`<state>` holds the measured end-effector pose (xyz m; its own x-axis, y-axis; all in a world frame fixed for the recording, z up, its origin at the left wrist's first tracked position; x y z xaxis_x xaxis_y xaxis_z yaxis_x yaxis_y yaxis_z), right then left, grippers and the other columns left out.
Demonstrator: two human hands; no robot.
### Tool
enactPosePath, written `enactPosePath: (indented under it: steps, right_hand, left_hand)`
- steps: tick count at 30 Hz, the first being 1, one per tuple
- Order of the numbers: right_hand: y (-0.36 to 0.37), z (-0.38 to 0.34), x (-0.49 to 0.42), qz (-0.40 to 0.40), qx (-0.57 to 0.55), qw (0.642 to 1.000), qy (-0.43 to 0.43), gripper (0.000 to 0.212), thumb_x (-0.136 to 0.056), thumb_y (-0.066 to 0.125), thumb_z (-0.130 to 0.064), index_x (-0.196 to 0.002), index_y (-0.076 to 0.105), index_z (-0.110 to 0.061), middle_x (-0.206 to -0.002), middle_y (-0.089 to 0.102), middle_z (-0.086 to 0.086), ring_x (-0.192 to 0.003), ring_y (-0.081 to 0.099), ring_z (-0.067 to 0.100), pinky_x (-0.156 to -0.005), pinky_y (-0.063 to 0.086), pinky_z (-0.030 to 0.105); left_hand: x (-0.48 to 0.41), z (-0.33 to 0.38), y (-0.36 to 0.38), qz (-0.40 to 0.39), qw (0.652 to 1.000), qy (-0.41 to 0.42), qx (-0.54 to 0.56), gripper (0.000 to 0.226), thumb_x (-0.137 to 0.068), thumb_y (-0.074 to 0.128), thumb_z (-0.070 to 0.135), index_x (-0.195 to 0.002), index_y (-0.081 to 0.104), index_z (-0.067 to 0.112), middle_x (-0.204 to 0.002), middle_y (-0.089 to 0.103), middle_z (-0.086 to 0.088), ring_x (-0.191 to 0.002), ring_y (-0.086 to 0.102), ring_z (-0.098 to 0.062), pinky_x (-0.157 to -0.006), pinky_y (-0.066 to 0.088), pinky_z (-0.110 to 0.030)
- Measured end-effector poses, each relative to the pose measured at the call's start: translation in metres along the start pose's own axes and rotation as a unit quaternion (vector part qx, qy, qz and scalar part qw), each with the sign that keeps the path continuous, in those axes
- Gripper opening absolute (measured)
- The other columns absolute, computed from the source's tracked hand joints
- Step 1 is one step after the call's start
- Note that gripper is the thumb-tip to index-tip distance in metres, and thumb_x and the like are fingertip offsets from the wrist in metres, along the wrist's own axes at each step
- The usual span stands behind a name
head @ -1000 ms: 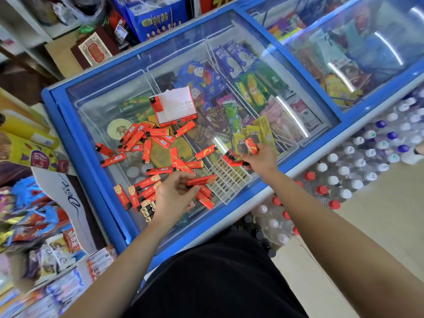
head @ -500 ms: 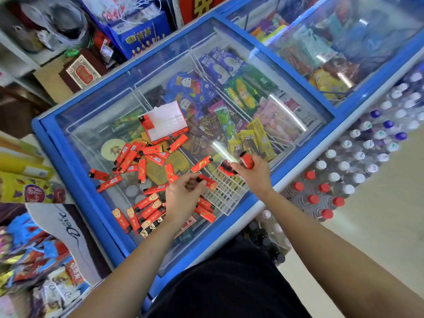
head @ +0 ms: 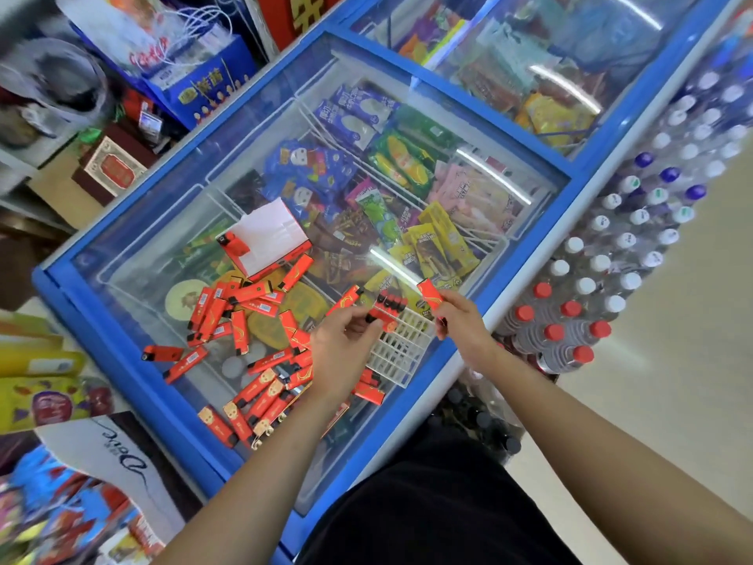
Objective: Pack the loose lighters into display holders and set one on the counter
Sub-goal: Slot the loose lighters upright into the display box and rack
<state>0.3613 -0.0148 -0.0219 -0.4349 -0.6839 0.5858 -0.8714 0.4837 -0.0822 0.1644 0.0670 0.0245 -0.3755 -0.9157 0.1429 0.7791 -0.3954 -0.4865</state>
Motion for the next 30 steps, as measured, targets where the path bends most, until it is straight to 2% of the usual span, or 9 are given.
enactPosePath:
  steps: [5,12,19,22,23,25,27,28,30]
  right_hand:
    - [-0.011,0.018,0.016,0.019,0.024,0.999,-0.041,0.027,-0.097,0.06,-0.002,-0.123,0.063,-0.008,-0.075,0.062,0.006,-0.064,0.059,0.017,-0.062,0.053,0.025]
    - [-0.022,0.034,0.03,0.064,0.015,0.997,-0.039,0.019,-0.091,0.072,-0.013,-0.107,0.066,-0.021,-0.084,0.07,0.013,-0.067,0.066,0.019,-0.071,0.061,0.043]
    - [-0.031,0.036,0.04,0.065,0.004,0.997,-0.043,0.018,-0.09,0.075,-0.016,-0.104,0.07,-0.025,-0.088,0.072,0.01,-0.073,0.067,0.02,-0.078,0.059,0.045]
    - [-0.032,0.036,0.042,0.057,0.01,0.998,-0.037,0.026,-0.086,0.078,-0.014,-0.106,0.071,-0.029,-0.089,0.074,0.005,-0.078,0.069,0.02,-0.084,0.06,0.043]
    - [-0.033,0.036,0.042,0.055,0.011,0.998,-0.038,0.028,-0.085,0.079,-0.013,-0.106,0.071,-0.029,-0.091,0.074,0.005,-0.079,0.069,0.02,-0.086,0.059,0.044]
    - [-0.033,0.036,0.044,0.05,0.005,0.998,-0.043,0.027,-0.086,0.078,-0.011,-0.107,0.072,-0.026,-0.092,0.074,0.007,-0.08,0.07,0.02,-0.088,0.059,0.046]
    - [-0.035,0.035,0.046,0.051,0.008,0.997,-0.049,0.025,-0.087,0.076,-0.013,-0.109,0.073,-0.025,-0.091,0.074,0.006,-0.081,0.07,0.02,-0.087,0.059,0.046]
    - [-0.035,0.034,0.046,0.052,0.017,0.997,-0.052,0.025,-0.088,0.076,-0.014,-0.109,0.073,-0.025,-0.091,0.074,0.004,-0.082,0.07,0.019,-0.087,0.059,0.044]
    - [-0.036,0.033,0.048,0.051,0.042,0.996,-0.06,0.024,-0.088,0.075,-0.015,-0.109,0.073,-0.028,-0.096,0.074,0.001,-0.085,0.069,0.014,-0.089,0.057,0.038]
  left_hand:
    - [-0.004,0.011,0.014,-0.021,0.998,0.06,-0.024,0.032,-0.087,0.078,0.015,-0.116,0.074,0.028,-0.09,0.07,0.015,-0.083,0.066,-0.007,-0.077,0.054,-0.017]
    - [-0.022,0.007,0.032,-0.052,0.969,0.162,-0.178,0.022,-0.088,0.079,0.023,-0.109,0.076,0.022,-0.09,0.071,0.01,-0.081,0.062,-0.008,-0.075,0.055,-0.032]
    - [-0.031,0.001,0.042,-0.048,0.932,0.218,-0.287,0.013,-0.085,0.081,0.021,-0.097,0.08,0.018,-0.083,0.074,0.003,-0.077,0.069,-0.018,-0.065,0.058,-0.033]
    - [-0.031,0.002,0.042,-0.02,0.898,0.257,-0.356,0.01,-0.083,0.083,0.027,-0.091,0.081,0.023,-0.079,0.066,0.005,-0.075,0.062,-0.017,-0.049,0.038,-0.023]
    - [-0.032,0.002,0.041,-0.007,0.888,0.268,-0.373,0.009,-0.083,0.083,0.029,-0.09,0.08,0.024,-0.081,0.062,0.004,-0.078,0.058,-0.017,-0.049,0.034,-0.023]
    - [-0.038,-0.001,0.041,-0.009,0.885,0.276,-0.375,0.013,-0.084,0.081,0.033,-0.093,0.079,0.024,-0.095,0.063,0.001,-0.093,0.057,-0.02,-0.056,0.042,-0.027]
    - [-0.045,-0.006,0.042,-0.058,0.885,0.287,-0.363,0.018,-0.087,0.078,0.032,-0.102,0.076,0.023,-0.114,0.067,0.0,-0.111,0.059,-0.023,-0.082,0.056,-0.038]
    - [-0.048,-0.007,0.043,-0.085,0.884,0.289,-0.357,0.021,-0.088,0.078,0.031,-0.106,0.075,0.023,-0.115,0.07,0.001,-0.113,0.062,-0.023,-0.093,0.054,-0.042]
    - [-0.05,-0.005,0.043,-0.118,0.893,0.267,-0.342,0.024,-0.089,0.077,0.029,-0.113,0.074,0.024,-0.107,0.073,0.005,-0.104,0.066,-0.021,-0.09,0.056,-0.04]
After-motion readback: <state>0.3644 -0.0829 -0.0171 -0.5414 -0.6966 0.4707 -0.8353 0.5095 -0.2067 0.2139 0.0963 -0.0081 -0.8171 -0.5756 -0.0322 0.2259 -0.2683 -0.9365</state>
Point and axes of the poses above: each hand's wrist, its own x-axis away from the middle knuckle, its own y-axis out of the palm, z = x × y, the point moved 1 cm from there along -x, towards the middle knuckle
